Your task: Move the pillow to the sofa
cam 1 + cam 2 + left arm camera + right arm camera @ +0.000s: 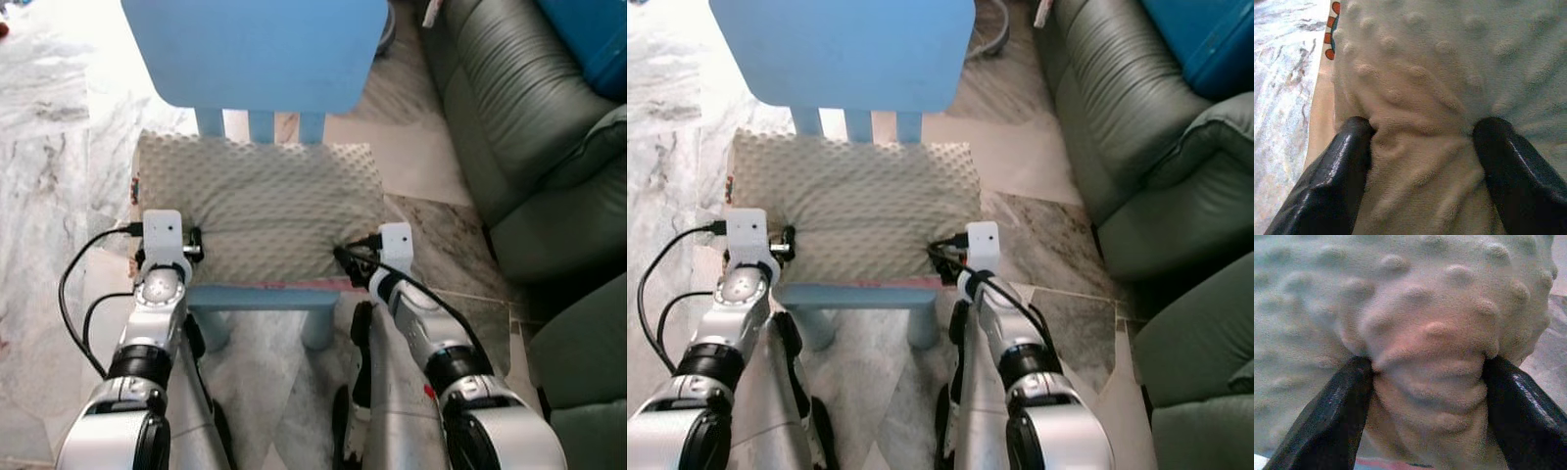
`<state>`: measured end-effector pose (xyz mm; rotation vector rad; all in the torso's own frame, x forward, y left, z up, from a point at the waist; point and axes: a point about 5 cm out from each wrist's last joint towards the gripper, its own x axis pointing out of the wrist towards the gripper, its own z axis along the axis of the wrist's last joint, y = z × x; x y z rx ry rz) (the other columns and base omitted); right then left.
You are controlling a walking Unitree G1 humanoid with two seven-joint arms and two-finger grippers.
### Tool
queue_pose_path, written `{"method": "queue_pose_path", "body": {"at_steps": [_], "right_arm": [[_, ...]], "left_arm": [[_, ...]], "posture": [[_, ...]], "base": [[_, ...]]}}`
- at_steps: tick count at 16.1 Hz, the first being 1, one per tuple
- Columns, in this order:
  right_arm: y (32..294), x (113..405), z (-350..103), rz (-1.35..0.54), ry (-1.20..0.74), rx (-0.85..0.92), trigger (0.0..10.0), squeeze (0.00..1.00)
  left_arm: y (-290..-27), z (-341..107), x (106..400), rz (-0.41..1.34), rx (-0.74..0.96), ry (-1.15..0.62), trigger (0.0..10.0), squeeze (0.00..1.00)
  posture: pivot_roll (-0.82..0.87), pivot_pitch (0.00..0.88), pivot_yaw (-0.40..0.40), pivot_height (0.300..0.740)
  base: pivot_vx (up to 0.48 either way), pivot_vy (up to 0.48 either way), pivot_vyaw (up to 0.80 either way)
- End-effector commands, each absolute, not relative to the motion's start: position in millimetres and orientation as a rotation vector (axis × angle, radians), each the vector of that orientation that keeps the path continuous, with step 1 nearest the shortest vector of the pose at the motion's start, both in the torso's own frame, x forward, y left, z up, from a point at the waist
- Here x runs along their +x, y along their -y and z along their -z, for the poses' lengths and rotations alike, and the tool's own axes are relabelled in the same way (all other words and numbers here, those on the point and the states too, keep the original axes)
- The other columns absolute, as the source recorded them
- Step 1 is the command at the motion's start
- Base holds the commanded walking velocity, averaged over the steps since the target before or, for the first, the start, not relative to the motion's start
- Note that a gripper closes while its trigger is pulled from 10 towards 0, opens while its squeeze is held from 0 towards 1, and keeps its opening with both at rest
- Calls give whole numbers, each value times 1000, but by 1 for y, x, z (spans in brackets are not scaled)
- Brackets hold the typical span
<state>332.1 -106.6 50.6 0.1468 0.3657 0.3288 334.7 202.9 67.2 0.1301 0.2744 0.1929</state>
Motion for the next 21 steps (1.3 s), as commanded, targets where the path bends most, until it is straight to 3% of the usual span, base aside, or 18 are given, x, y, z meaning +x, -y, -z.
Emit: {"method": "queue_pose_path", "body": {"at_steps": [1,11,13,15,21], "right_arm": [[104,330,-46,-333,-390,160,0,0],[99,335,-49,-320,-384,216,0,0],[100,335,-46,-282,-413,278,0,0],[96,336,-46,-276,-424,300,0,0],[96,335,-42,-248,-452,322,0,0]], "left_arm": [[-198,-48,326,-175,122,-361,0,0],[-192,-46,328,-148,112,-356,0,0],[-188,-51,334,-140,108,-338,0,0],[-185,-53,337,-162,-12,-343,0,0],[-174,-64,345,-140,-11,-277,0,0]], "posture": [[14,186,-102,456],[3,160,-103,456],[6,130,-106,456],[4,115,-108,456],[-3,42,-99,456]], "base": [[0,0,0],[0,0,0],[0,0,0],[0,0,0],[0,0,0]]}}
